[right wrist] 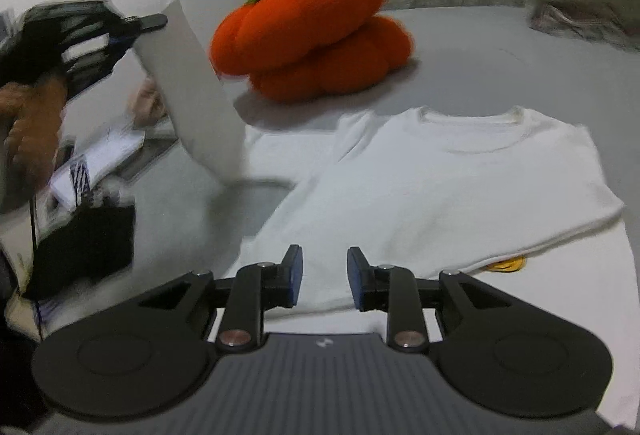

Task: Fold clothes

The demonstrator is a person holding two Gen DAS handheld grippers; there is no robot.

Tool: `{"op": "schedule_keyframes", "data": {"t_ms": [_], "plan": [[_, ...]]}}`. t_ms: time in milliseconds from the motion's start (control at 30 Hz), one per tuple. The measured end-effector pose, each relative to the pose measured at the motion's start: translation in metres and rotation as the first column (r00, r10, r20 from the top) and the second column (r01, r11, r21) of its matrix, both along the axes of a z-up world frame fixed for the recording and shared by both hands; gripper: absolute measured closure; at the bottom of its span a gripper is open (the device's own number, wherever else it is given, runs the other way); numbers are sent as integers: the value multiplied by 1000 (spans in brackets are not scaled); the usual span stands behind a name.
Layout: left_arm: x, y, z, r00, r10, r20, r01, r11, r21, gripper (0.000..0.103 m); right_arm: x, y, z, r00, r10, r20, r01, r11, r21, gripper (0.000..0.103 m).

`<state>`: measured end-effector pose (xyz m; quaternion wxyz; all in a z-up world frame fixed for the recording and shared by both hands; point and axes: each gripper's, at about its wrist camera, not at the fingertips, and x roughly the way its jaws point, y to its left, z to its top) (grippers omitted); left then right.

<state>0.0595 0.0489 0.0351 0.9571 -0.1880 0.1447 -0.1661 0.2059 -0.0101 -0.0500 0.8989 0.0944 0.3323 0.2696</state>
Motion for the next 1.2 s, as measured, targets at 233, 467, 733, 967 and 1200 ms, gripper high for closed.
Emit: {"op": "schedule_keyframes", "data": {"t_ms": [233,467,733,967,1200], "plan": [[11,8,-17,994,84,-73,-83,996,10,58,30,-75,-17,950,-231,-208,271,944,190,63],[35,66,-56,911,265,-315,-300,952,-67,58,37,-86,-39,900,-259,-351,352,906,234,60],[38,54,-73,871,254,-420,-283,959,-7,58,42,-101,-52,866,-249,-433,411,848,335,52],[45,54,-77,862,255,-439,-275,961,19,58,43,-105,-58,852,-230,-470,434,812,390,51],[52,51,-82,857,280,-432,-274,959,77,58,32,-106,-22,910,-229,-345,368,830,420,97]]}}
